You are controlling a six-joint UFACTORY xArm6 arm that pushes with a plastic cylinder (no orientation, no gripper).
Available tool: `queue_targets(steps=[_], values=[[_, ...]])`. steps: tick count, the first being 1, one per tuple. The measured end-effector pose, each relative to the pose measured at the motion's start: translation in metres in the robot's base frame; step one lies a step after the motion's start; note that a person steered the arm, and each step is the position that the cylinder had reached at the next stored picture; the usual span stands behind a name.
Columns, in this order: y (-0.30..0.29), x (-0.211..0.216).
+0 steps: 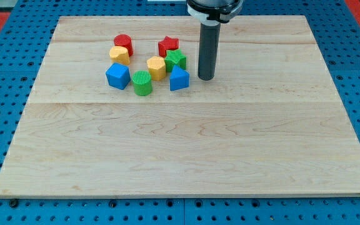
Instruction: Push the blue cube towards the bottom right corner
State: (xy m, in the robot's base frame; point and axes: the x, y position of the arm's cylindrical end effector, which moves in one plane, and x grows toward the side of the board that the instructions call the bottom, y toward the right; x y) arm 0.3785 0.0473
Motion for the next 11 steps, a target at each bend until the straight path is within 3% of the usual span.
queue_targets(steps=[2, 3, 4, 6, 7, 8, 9, 11], values=[[0.001, 0.005], [0.001, 0.063], [-0.091, 0.069], [-0.227, -0.003], [-0.183, -0.028], [-0.137, 0.006], [-0.136, 0.064], [-0.112, 0.081]])
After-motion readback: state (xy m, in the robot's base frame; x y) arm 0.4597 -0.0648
